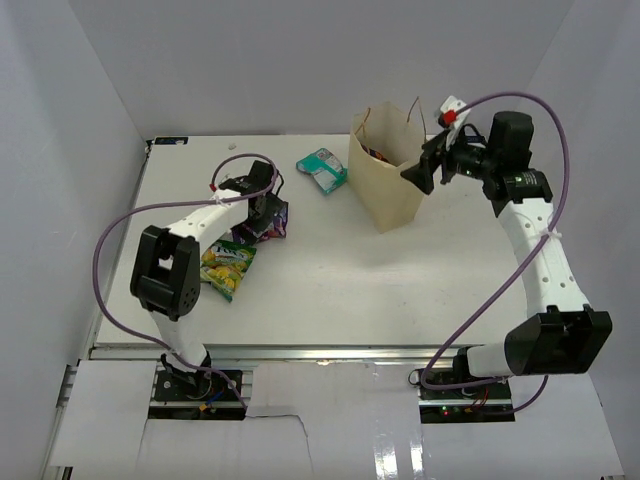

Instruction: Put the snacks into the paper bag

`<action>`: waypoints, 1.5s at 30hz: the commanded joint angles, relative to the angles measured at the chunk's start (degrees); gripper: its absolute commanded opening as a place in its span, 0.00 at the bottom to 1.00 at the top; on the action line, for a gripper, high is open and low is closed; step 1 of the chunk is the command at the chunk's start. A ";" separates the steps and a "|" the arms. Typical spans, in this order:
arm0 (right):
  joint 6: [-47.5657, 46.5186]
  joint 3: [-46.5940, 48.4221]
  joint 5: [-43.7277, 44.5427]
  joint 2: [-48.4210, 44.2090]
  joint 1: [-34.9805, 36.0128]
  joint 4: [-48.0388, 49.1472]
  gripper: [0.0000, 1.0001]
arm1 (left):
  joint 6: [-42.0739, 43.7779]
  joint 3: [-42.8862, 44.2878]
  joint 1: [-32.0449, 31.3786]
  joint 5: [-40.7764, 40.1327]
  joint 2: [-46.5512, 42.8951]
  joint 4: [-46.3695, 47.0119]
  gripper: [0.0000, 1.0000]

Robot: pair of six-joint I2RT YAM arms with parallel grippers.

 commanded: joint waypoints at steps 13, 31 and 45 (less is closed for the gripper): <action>-9.99 -14.77 -5.51 -6.15 -0.78 -12.44 0.89 | -13.21 0.90 9.22 10.67 10.66 6.16 0.76; -12.01 -13.81 -15.79 -6.33 -0.78 -16.13 0.85 | 32.00 -6.23 9.67 28.13 -7.24 34.37 0.00; -9.56 -9.41 -11.85 -5.97 -5.24 -12.27 0.81 | 54.64 11.06 -4.47 37.74 -15.46 47.04 0.00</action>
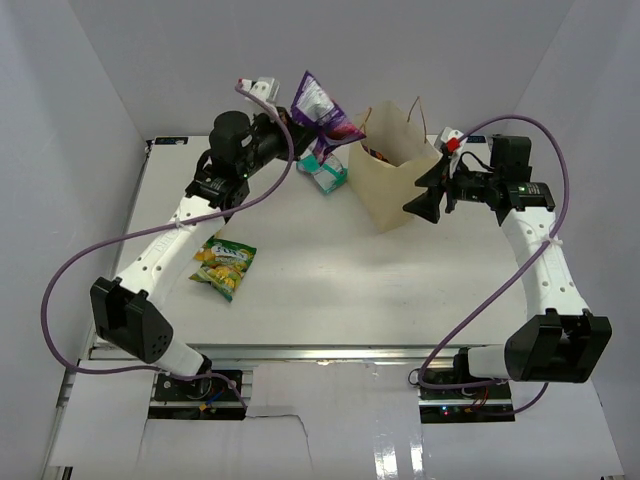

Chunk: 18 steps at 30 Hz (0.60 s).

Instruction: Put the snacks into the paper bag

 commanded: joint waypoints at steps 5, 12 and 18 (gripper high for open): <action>2.76 1.23 4.19 -1.89 -5.49 3.96 0.81 | 3.07 18.78 -7.26 4.04 7.42 9.62 0.00; 3.90 -2.20 4.28 -3.73 -8.48 3.79 0.81 | 5.52 37.95 -12.18 2.64 26.12 8.22 0.00; 4.52 -3.69 4.11 -4.44 -9.01 3.61 0.80 | 7.63 42.36 -12.19 -0.44 30.99 8.83 0.00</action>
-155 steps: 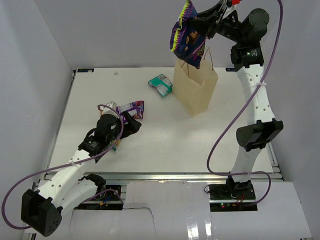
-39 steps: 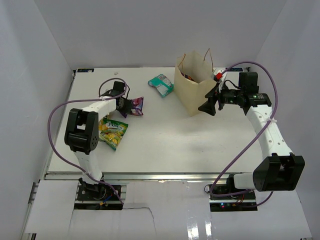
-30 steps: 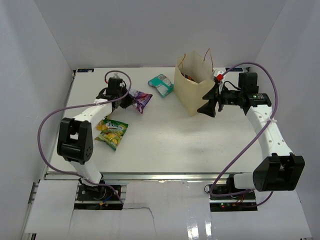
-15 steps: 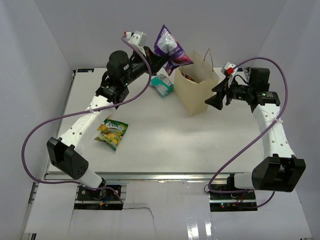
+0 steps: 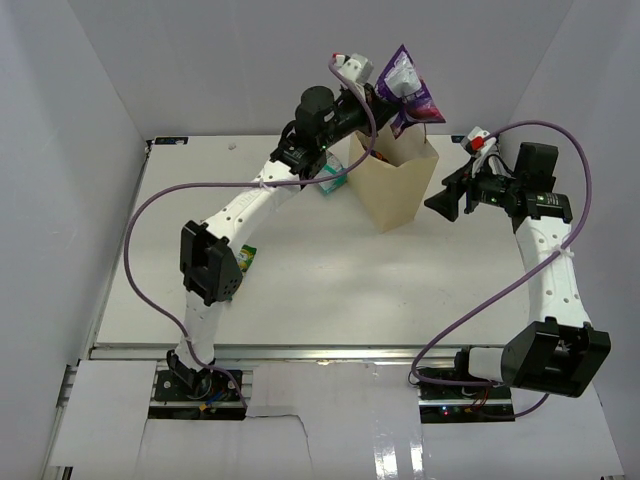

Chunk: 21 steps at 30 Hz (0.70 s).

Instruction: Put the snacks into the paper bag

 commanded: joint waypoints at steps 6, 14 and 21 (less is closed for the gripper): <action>1.02 -1.23 -0.57 -0.85 -0.49 1.21 0.80 | 3.25 0.54 0.23 -3.53 -1.49 0.76 0.09; 0.84 -1.05 -0.84 -0.33 -0.49 1.29 0.80 | 3.25 -1.67 0.23 -5.81 -2.72 0.32 0.56; 0.58 -1.32 -1.80 -0.41 -0.49 0.94 0.81 | 2.72 1.40 0.32 -6.25 -3.33 -0.20 0.64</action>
